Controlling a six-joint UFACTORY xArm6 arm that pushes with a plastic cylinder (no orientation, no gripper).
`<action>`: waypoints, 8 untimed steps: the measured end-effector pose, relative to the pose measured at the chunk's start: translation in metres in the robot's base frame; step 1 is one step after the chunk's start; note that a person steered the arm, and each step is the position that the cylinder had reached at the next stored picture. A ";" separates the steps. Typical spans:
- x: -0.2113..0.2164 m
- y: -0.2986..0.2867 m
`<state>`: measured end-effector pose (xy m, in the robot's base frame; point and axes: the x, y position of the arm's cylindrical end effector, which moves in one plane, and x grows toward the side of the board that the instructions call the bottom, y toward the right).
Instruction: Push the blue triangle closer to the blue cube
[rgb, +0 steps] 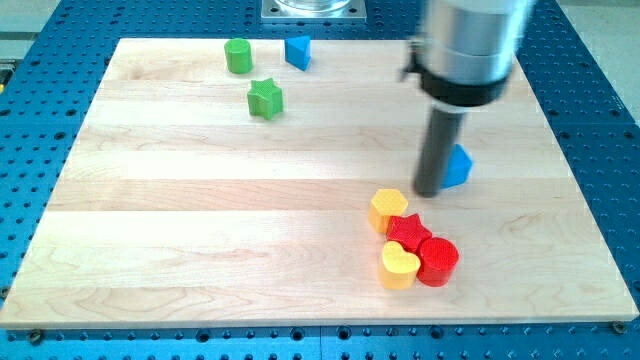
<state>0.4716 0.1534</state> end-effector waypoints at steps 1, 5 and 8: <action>-0.027 0.050; -0.173 -0.098; -0.267 -0.215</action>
<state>0.2050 -0.0613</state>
